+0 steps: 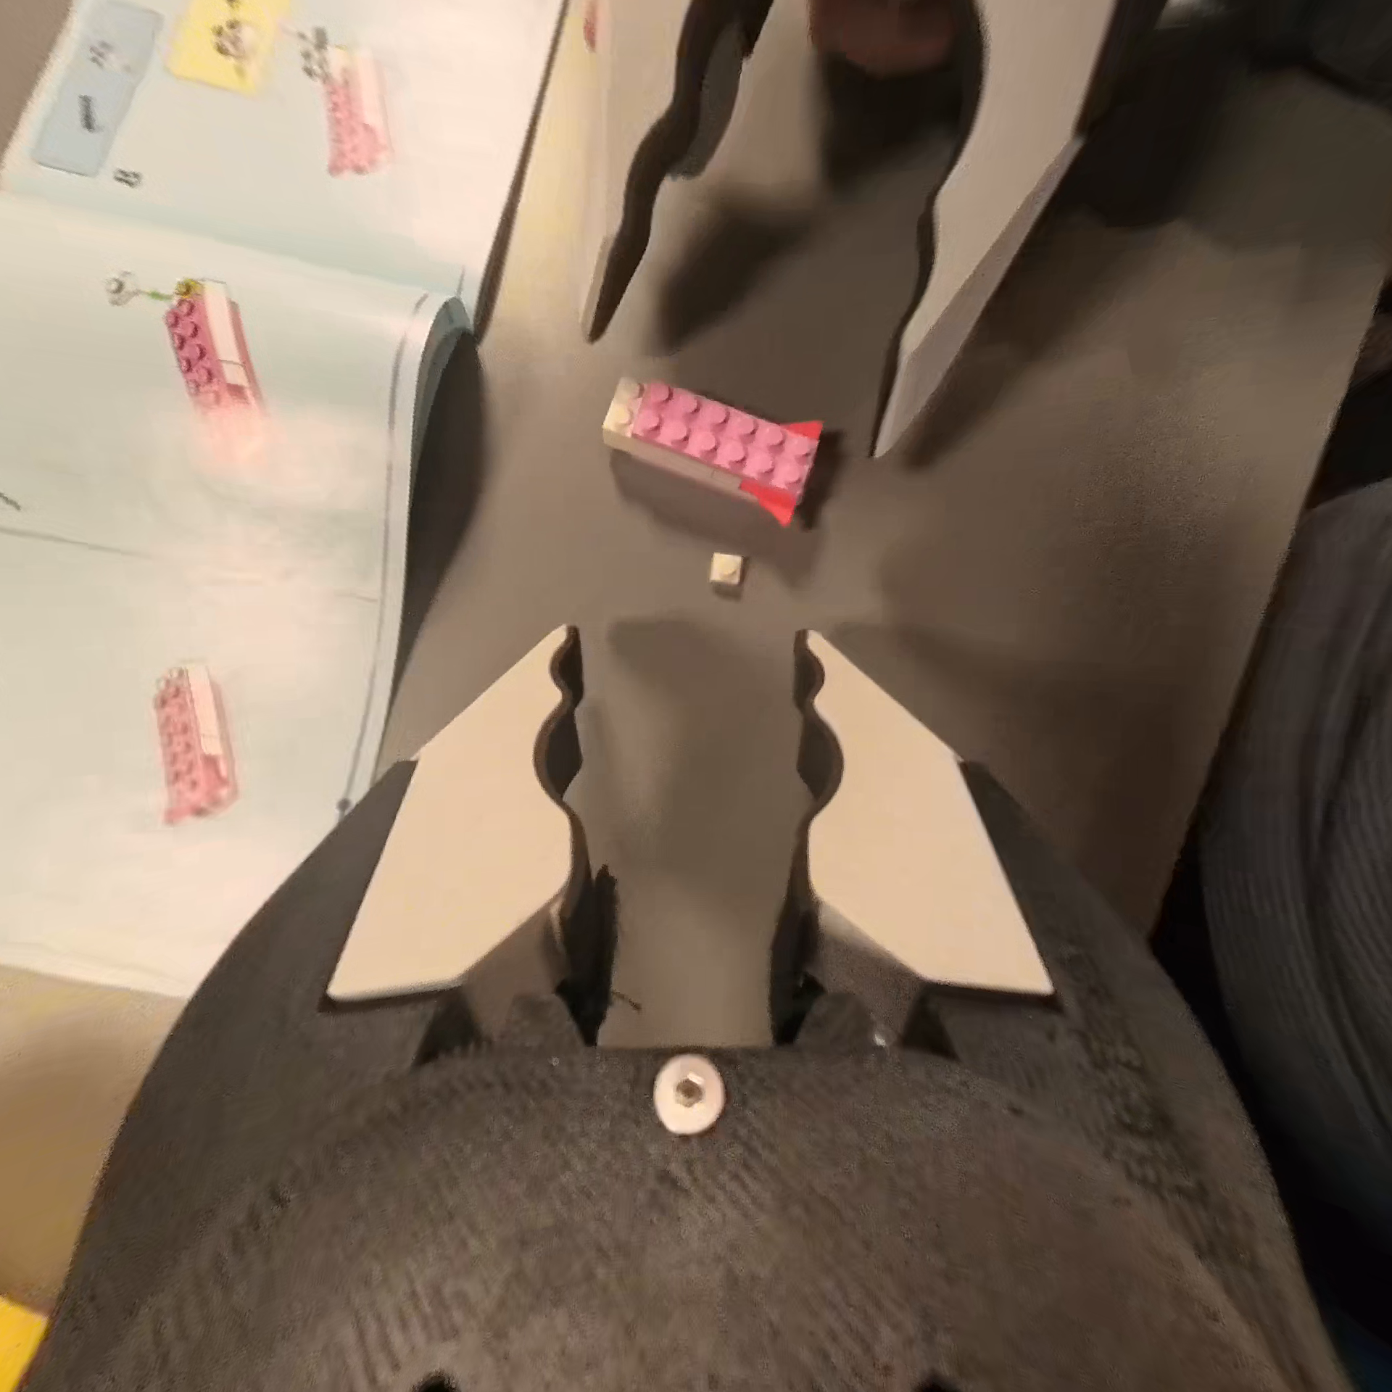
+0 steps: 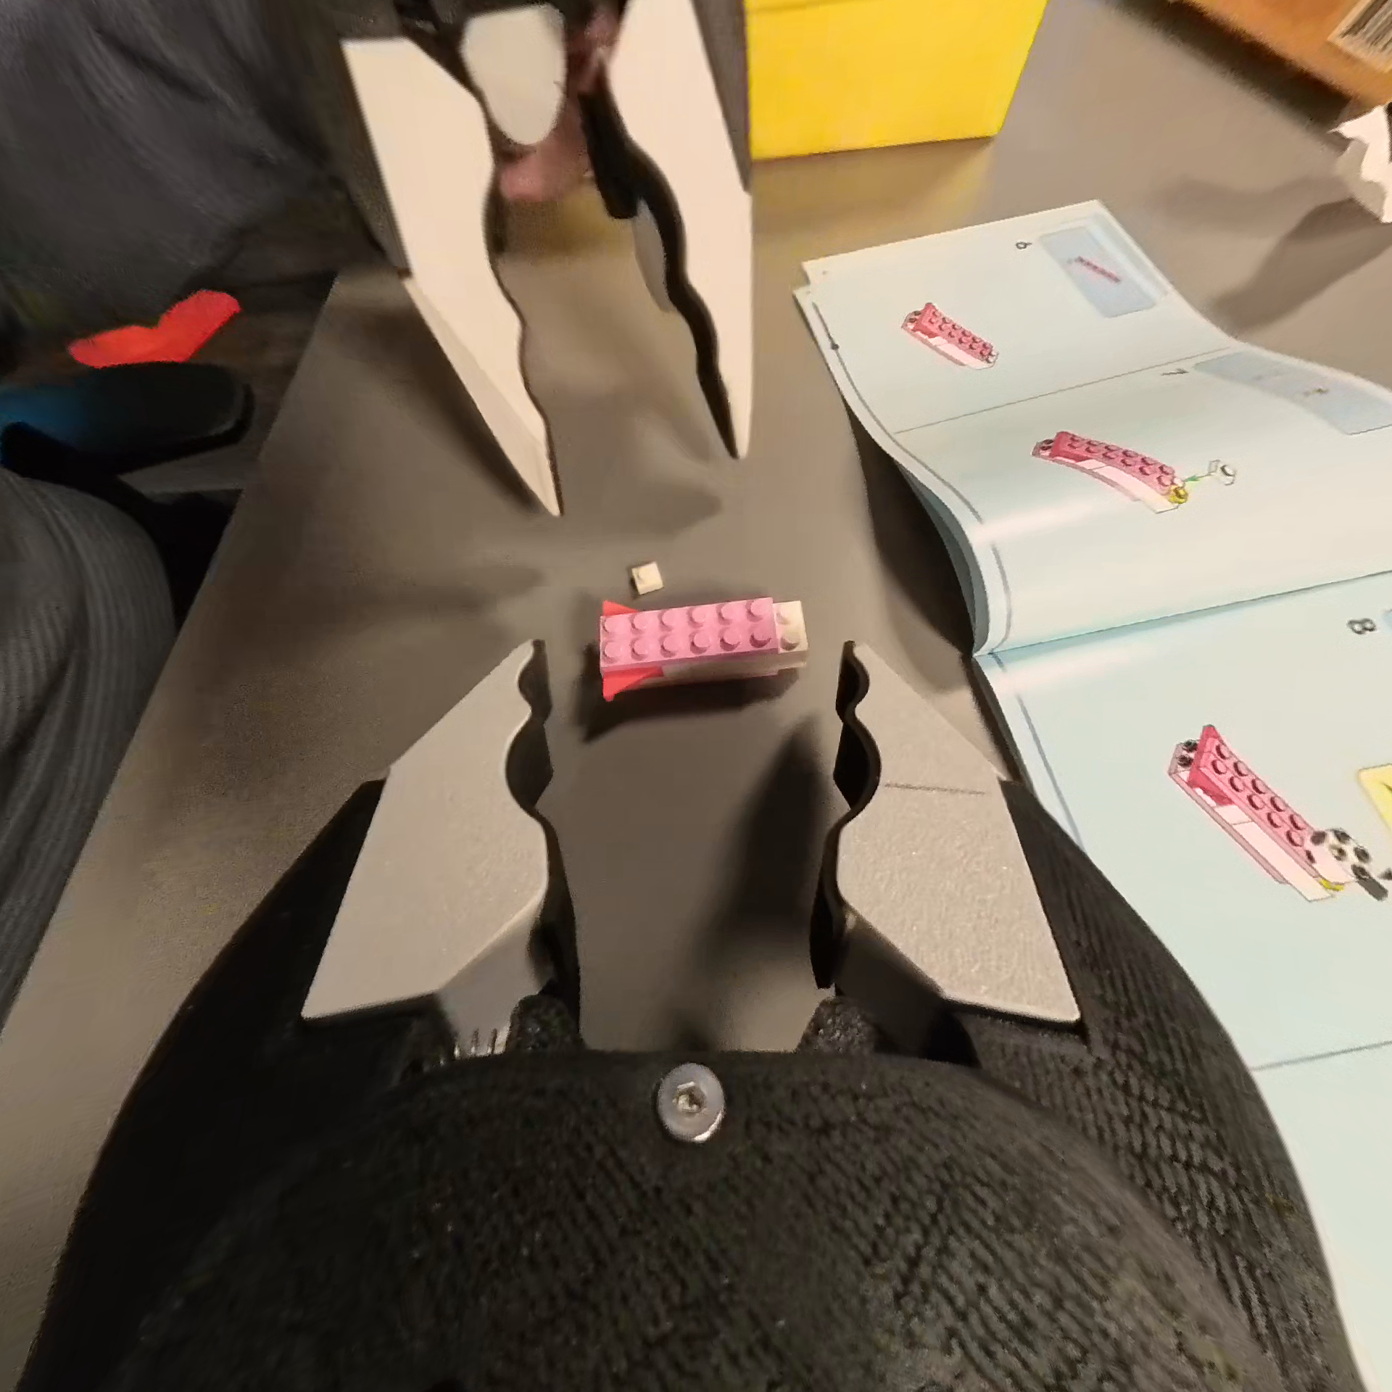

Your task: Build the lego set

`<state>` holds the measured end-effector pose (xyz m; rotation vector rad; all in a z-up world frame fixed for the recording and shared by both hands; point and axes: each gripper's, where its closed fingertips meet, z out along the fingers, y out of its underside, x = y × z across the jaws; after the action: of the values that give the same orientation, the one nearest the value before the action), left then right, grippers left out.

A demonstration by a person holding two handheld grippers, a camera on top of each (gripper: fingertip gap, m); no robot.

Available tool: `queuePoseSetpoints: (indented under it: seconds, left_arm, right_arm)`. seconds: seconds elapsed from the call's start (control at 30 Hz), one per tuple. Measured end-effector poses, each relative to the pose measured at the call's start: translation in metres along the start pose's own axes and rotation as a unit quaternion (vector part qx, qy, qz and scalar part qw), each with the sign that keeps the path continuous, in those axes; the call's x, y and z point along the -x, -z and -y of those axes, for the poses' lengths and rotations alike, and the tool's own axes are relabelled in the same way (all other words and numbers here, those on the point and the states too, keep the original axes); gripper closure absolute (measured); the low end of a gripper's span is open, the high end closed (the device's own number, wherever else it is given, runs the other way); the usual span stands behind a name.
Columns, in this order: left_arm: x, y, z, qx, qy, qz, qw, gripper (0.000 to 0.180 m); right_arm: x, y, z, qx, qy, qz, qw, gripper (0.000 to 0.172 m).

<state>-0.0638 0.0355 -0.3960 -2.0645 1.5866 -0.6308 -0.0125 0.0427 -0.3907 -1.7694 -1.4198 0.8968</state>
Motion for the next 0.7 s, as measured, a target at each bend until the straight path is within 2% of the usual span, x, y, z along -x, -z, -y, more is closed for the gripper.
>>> queuePoseSetpoints:
  seconds: [0.1,0.17,0.23,0.3,0.37,0.43,0.57,0.63,0.7]
  left_arm:
    - [-0.011,0.01,0.017,-0.091,0.051,0.012,0.995,0.127]
    - [-0.006,0.013,0.037,-0.158,0.118,0.056,0.979,0.128]
    - [-0.012,0.006,0.051,-0.194,0.169,0.053,0.965,0.126]
    - [-0.016,-0.011,0.054,-0.17,0.181,0.067,0.966,0.119]
    - [-0.01,-0.028,0.052,-0.128,0.165,0.114,0.971,0.114]
    - [-0.009,-0.039,0.054,-0.104,0.152,0.132,0.974,0.113]
    - [-0.011,-0.051,0.042,-0.044,0.136,0.152,0.978,0.139]
    - [-0.02,-0.048,0.04,-0.043,0.129,0.133,0.982,0.162]
    - [-0.033,-0.044,0.034,-0.035,0.108,0.105,0.988,0.164]
  right_arm:
    - [0.007,0.001,0.0,-0.003,-0.008,0.023,1.0,0.097]
    - [0.019,0.003,-0.004,0.004,-0.017,0.056,0.998,0.099]
    - [0.028,0.007,-0.007,0.006,-0.017,0.074,0.997,0.1]
    - [0.028,0.015,-0.004,-0.018,-0.015,0.066,0.998,0.101]
    - [0.024,0.023,0.002,-0.048,-0.02,0.054,0.997,0.101]
    - [0.017,0.031,0.003,-0.067,-0.027,0.04,0.997,0.101]
    - [0.008,0.041,0.003,-0.082,-0.027,0.018,0.996,0.101]
    - [0.005,0.042,0.002,-0.079,-0.024,0.01,0.997,0.102]
    - [0.007,0.041,0.001,-0.075,-0.015,0.009,0.997,0.104]
